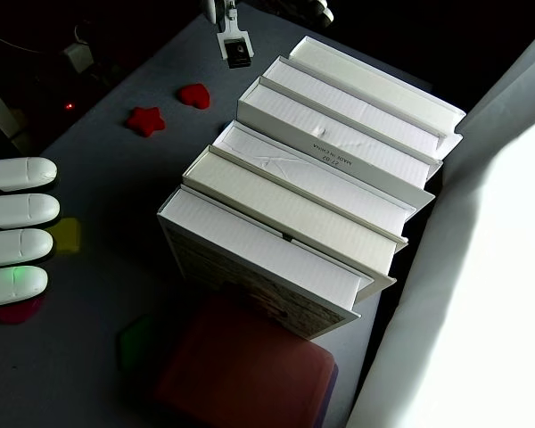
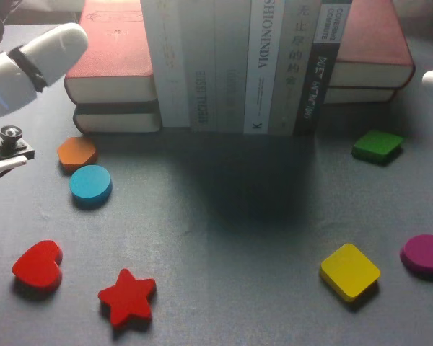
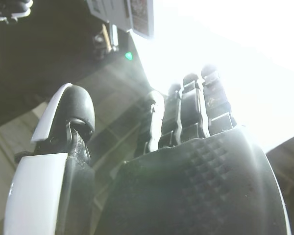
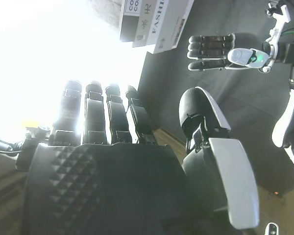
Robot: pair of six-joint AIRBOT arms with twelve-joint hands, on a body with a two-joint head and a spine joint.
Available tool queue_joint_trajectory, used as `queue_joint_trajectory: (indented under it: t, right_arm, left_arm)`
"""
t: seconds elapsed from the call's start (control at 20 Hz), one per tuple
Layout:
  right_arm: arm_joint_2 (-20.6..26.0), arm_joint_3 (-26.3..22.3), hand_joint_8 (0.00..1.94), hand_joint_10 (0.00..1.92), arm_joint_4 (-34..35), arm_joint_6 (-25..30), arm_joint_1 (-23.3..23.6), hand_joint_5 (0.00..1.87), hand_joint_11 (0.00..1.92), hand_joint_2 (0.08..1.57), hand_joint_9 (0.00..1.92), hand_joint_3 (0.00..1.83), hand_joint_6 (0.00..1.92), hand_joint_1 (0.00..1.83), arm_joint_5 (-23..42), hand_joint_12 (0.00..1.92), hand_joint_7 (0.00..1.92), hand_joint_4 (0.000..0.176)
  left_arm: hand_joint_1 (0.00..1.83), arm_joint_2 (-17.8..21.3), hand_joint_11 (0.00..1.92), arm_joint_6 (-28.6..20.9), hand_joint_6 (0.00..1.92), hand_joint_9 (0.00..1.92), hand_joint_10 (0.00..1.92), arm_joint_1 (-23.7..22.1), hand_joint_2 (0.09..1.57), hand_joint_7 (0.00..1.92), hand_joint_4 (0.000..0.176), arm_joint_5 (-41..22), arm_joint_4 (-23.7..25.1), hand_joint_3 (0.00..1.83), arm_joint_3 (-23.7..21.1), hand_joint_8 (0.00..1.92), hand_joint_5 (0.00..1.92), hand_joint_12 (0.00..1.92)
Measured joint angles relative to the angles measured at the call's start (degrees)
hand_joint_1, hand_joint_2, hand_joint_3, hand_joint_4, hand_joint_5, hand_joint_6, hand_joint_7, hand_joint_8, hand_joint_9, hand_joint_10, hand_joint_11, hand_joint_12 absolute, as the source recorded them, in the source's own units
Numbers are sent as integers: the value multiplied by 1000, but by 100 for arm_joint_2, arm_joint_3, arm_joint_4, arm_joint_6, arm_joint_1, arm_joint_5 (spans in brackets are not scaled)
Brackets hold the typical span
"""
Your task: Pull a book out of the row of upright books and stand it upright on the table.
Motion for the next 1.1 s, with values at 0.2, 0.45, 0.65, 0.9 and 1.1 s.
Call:
queue_joint_trajectory:
  t: [0.2,0.45,0.65,0.9,1.1]
  right_arm:
    - [0,20,0,0,-31,4,87,0,0,1359,0,7,0,516,-33,0,0,0]
    - [-92,214,0,0,-496,4,925,0,0,1368,0,2,0,598,-461,0,0,0]
    - [-507,570,0,0,-1257,4,2052,0,0,1389,0,9,0,432,-1534,0,0,0]
    - [-957,883,0,0,-1679,2,2793,73,0,1376,0,3,25,235,-2494,0,0,0]
    - [-1126,1038,0,0,-1679,-87,2992,113,0,1381,0,3,31,164,-2949,0,0,0]
  left_arm:
    - [299,-31,0,-11,5,0,0,11,1378,0,23,17,7,4,7,0,107,0]
    - [333,-28,0,-13,3,0,0,63,1373,0,22,39,7,0,13,0,110,0]
    - [241,-31,0,-37,0,0,0,83,1390,0,26,116,-2,4,44,0,79,0]
    - [196,-48,0,-39,1,0,0,94,1393,0,47,127,4,3,46,0,69,0]
    - [224,-52,0,-42,0,0,0,94,1386,0,59,125,-2,0,48,0,66,0]
